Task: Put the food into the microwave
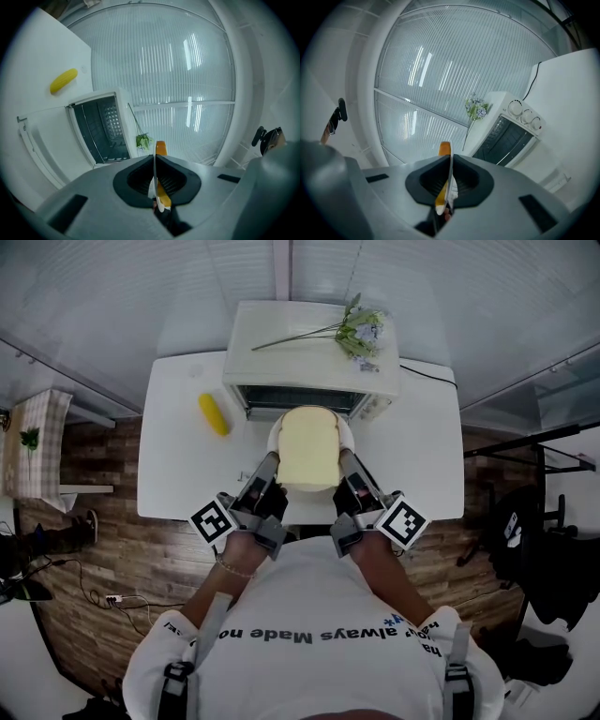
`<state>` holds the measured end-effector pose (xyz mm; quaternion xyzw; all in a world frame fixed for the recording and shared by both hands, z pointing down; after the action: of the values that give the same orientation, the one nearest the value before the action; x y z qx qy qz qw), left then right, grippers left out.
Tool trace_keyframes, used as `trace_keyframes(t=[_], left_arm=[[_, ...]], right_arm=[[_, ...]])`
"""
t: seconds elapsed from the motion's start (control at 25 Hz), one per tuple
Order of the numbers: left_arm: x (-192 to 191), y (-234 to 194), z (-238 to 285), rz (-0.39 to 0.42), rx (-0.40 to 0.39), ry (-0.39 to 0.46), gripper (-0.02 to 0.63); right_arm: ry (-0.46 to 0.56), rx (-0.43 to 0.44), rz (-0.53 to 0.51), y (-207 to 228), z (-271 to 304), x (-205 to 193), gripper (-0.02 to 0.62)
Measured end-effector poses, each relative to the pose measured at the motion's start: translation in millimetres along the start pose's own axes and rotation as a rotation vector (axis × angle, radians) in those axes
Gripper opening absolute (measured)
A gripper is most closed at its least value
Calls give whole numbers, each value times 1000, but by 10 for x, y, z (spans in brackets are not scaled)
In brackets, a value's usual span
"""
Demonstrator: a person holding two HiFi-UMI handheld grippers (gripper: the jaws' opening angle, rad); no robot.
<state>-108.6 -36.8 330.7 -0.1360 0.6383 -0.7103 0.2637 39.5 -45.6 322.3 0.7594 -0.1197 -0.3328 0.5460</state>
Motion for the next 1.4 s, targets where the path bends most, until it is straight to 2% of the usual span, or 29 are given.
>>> trace_keyframes(t=[0.28,0.52,1.08,1.4], left_arm=[[-234,75,398,-10,7,16,18],[-344,111,601,-2,6,31,18],[-70,223,648,28,13,-1,18],[-51,40,662,8,41,-30,18]], right_arm=[[-7,-1,5,178,-103,427,25],[-3,14,13,280,-150,642,25],[43,14,20,209,88,627,25],[36,-20,19,333,109,545,25]])
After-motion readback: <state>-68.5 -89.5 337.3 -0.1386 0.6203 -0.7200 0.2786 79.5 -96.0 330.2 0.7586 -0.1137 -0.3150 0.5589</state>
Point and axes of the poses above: the fingertips, and each gripper's own axes: z forward along the fingers, y to its right, x out of its top, the point moved 1 cm from there along -z, backward along the fingers, and after that the axes turned 14 degrees about x, right-handed, at the moved point
